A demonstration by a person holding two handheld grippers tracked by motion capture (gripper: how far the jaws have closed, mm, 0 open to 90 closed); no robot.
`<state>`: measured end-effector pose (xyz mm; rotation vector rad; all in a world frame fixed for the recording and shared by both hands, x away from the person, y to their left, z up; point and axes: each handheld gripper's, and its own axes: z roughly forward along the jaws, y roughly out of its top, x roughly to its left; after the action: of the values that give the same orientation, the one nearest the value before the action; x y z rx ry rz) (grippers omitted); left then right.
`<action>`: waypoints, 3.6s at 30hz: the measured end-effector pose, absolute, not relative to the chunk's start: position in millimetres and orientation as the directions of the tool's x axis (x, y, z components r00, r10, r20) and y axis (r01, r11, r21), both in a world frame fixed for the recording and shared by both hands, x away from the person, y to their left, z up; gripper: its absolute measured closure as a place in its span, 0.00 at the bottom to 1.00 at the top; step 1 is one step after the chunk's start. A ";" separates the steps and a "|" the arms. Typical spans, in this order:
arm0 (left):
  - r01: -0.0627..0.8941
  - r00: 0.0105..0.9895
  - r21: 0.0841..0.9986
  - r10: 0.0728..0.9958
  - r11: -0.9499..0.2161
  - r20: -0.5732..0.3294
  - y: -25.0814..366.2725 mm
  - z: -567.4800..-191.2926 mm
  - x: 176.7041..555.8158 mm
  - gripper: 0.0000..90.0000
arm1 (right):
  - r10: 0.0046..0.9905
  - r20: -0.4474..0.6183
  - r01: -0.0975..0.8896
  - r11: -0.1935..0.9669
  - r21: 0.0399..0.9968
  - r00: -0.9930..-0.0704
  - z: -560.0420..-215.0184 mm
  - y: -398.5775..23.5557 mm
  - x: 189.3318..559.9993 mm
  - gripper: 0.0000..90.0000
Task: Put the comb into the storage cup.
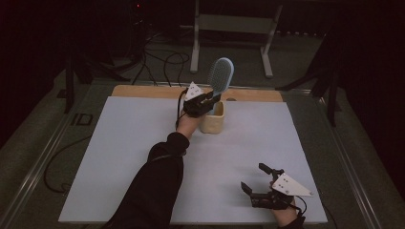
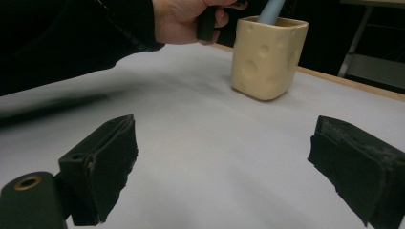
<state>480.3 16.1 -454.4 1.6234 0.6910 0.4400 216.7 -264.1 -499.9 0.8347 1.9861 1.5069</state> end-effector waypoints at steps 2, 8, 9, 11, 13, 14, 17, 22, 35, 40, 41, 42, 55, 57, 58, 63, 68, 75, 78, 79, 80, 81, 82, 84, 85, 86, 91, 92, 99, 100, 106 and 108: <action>0.187 0.739 0.979 0.668 -0.081 -0.086 15.3 -455.3 479.5 0.77 | 0.729 -0.031 0.168 0.199 0.966 -0.684 -499.8 -263.8 216.6 0.10; 0.259 0.725 0.963 0.673 -0.069 -0.147 16.7 -452.5 481.7 0.27 | 0.728 -0.034 0.167 0.202 0.965 -0.684 -499.9 -263.7 216.7 0.10; 0.254 0.743 0.965 0.651 -0.060 -0.155 21.3 -450.4 481.9 0.19 | 0.728 -0.034 0.167 0.202 0.965 -0.685 -499.9 -263.7 216.6 0.10; 0.267 0.746 0.962 0.646 -0.065 -0.163 23.4 -448.6 482.3 0.11 | 0.727 -0.033 0.167 0.201 0.965 -0.685 -500.0 -263.7 216.6 0.10; 0.258 0.765 0.963 0.626 -0.084 -0.150 24.6 -447.2 481.1 0.00 | 0.727 -0.034 0.167 0.202 0.965 -0.685 -500.0 -263.5 216.8 0.10; 0.258 0.765 0.963 0.626 -0.084 -0.150 24.6 -447.2 481.1 0.00 | 0.728 -0.036 0.166 0.203 0.965 -0.685 -499.9 -263.4 216.7 0.10; 0.258 0.780 0.961 0.609 -0.100 -0.146 24.1 -445.4 479.2 0.00 | 0.728 -0.035 0.166 0.203 0.965 -0.685 -499.8 -262.9 216.6 0.10; 0.289 0.793 0.948 0.588 -0.134 -0.158 21.4 -442.9 476.6 0.00 | 0.728 -0.038 0.165 0.205 0.965 -0.685 -499.8 -262.7 216.4 0.10; 0.268 0.798 0.948 0.591 -0.168 -0.121 24.7 -439.1 469.0 0.00 | 0.730 -0.038 0.168 0.208 0.964 -0.683 -500.6 -262.5 217.4 0.10; 0.282 0.809 0.942 0.572 -0.181 -0.132 29.1 -435.5 462.6 0.00 | 0.730 -0.038 0.169 0.209 0.963 -0.682 -500.6 -262.4 217.4 0.10; 0.282 0.814 0.941 0.567 -0.188 -0.131 32.3 -432.8 459.9 0.00 | 0.729 -0.040 0.168 0.211 0.963 -0.683 -500.6 -262.4 217.7 0.10; 0.282 0.814 0.941 0.567 -0.188 -0.131 32.3 -432.8 459.9 0.00 | 0.729 -0.040 0.168 0.211 0.963 -0.683 -500.6 -262.4 217.7 0.10; 0.300 0.831 0.926 0.540 -0.228 -0.136 50.3 -418.7 449.0 0.00 | 0.728 -0.044 0.169 0.216 0.962 -0.684 -501.2 -261.1 219.1 0.10; 0.299 0.834 0.923 0.536 -0.242 -0.130 52.9 -417.6 447.0 0.00 | 0.728 -0.041 0.169 0.214 0.962 -0.685 -501.0 -260.9 218.9 0.10; 0.295 0.836 0.923 0.535 -0.247 -0.124 54.0 -417.1 445.5 0.00 | 0.728 -0.041 0.168 0.212 0.963 -0.684 -500.9 -261.1 218.9 0.10; 0.293 0.840 0.923 0.528 -0.248 -0.124 62.0 -414.2 441.1 0.00 | 0.728 -0.041 0.168 0.213 0.962 -0.684 -500.7 -260.9 218.8 0.10; 0.292 0.842 0.921 0.526 -0.259 -0.119 73.6 -412.9 435.3 0.00 | 0.728 -0.045 0.166 0.216 0.962 -0.684 -500.8 -260.8 219.3 0.10; 0.308 0.826 0.917 0.549 -0.252 -0.127 94.5 -412.1 427.5 0.00 | 0.727 -0.048 0.165 0.218 0.962 -0.685 -500.6 -259.4 219.2 0.10; 0.309 0.823 0.915 0.554 -0.258 -0.122 103.1 -412.2 423.4 0.00 | 0.728 -0.051 0.163 0.221 0.962 -0.684 -500.6 -259.6 219.5 0.10; 0.311 0.822 0.914 0.557 -0.259 -0.121 106.1 -412.2 422.2 0.00 | 0.728 -0.052 0.163 0.222 0.961 -0.684 -500.6 -259.5 219.7 0.10; 0.312 0.821 0.914 0.558 -0.260 -0.122 109.3 -412.1 421.0 0.00 | 0.727 -0.051 0.162 0.220 0.962 -0.685 -500.7 -259.3 219.8 0.10; 0.315 0.818 0.914 0.561 -0.254 -0.126 112.2 -412.1 419.6 0.00 | 0.726 -0.054 0.161 0.224 0.961 -0.686 -500.7 -259.2 220.0 0.10; 0.315 0.816 0.913 0.566 -0.260 -0.120 115.2 -412.0 418.2 0.00 | 0.726 -0.054 0.162 0.225 0.961 -0.686 -500.6 -258.9 220.0 0.10; 0.314 0.814 0.913 0.568 -0.258 -0.120 118.3 -412.1 417.1 0.00 | 0.726 -0.051 0.166 0.224 0.960 -0.685 -500.6 -258.3 219.8 0.10; 0.318 0.807 0.914 0.578 -0.253 -0.121 124.6 -412.4 414.6 0.00 | 0.726 -0.051 0.167 0.225 0.960 -0.686 -500.5 -258.2 219.8 0.10; 0.317 0.809 0.914 0.575 -0.252 -0.122 128.0 -412.7 413.4 0.00 | 0.726 -0.050 0.166 0.223 0.960 -0.686 -500.6 -258.1 219.9 0.10; 0.319 0.802 0.911 0.587 -0.260 -0.113 142.1 -415.7 406.2 0.00 | 0.726 -0.052 0.168 0.227 0.959 -0.685 -500.6 -257.7 220.2 0.10; 0.326 0.801 0.909 0.587 -0.260 -0.119 145.0 -416.6 404.7 0.00 | 0.726 -0.052 0.168 0.228 0.959 -0.686 -500.7 -257.7 220.3 0.10; 0.336 0.785 0.908 0.608 -0.251 -0.122 166.7 -420.8 393.4 0.00 | 0.725 -0.051 0.168 0.228 0.959 -0.687 -500.9 -256.4 220.9 0.10; 0.338 0.784 0.907 0.609 -0.252 -0.123 169.7 -421.0 391.7 0.00 | 0.725 -0.052 0.169 0.228 0.959 -0.687 -500.8 -256.3 220.9 0.10; 0.343 0.767 0.904 0.632 -0.253 -0.114 187.6 -422.4 381.3 0.00 | 0.723 -0.055 0.166 0.231 0.959 -0.688 -500.8 -255.8 221.3 0.10; 0.345 0.763 0.904 0.636 -0.255 -0.112 193.5 -423.3 377.3 0.00 | 0.723 -0.054 0.166 0.231 0.959 -0.689 -500.7 -255.5 221.2 0.10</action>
<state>377.3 193.5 -423.3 1.8667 0.7530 0.3336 221.2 -255.5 -500.7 0.8136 2.0123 1.4733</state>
